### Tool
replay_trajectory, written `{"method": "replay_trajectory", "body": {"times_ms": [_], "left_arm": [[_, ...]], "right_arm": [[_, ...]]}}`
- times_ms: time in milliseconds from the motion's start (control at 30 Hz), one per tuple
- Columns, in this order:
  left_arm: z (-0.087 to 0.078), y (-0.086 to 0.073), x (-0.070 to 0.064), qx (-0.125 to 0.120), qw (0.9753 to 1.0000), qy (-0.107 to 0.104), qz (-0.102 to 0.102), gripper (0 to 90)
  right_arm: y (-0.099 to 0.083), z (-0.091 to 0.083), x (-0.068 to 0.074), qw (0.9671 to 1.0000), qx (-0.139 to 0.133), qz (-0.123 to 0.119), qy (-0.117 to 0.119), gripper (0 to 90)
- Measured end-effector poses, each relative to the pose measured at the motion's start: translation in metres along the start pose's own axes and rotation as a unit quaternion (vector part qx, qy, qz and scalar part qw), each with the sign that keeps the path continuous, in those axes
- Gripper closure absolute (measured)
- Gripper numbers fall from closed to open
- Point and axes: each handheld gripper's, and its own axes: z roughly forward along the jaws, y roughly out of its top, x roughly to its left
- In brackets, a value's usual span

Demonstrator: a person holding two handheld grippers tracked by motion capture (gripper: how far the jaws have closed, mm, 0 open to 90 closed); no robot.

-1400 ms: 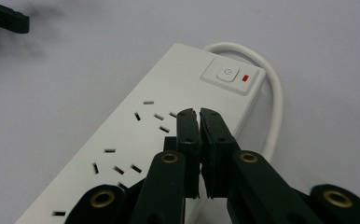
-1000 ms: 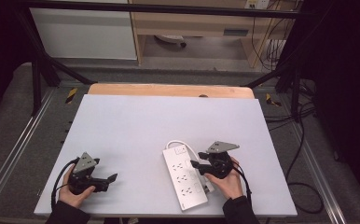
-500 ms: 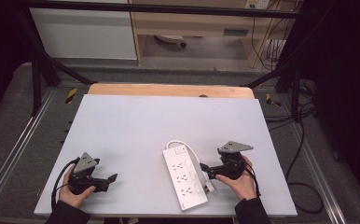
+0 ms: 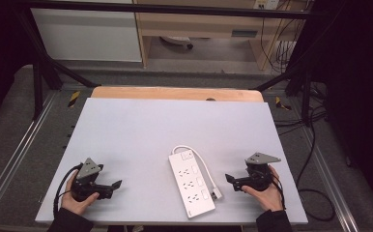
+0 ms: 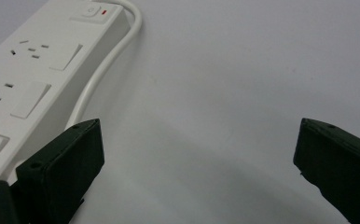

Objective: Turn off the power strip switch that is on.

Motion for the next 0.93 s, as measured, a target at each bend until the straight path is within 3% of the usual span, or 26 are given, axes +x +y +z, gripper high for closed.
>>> {"method": "replay_trajectory", "body": {"times_ms": [467, 933], "left_arm": [[0.001, 0.000, 0.000, 0.002, 1.0000, -0.003, 0.001, 6.2], [0.001, 0.000, -0.001, 0.004, 1.0000, -0.005, 0.002, 6.2]], "right_arm": [[-0.035, -0.018, -0.024, 0.9999, 0.004, 0.010, -0.001, 1.9], [-0.043, -0.022, -0.029, 0.9999, 0.007, 0.012, 0.003, 1.7]]}}
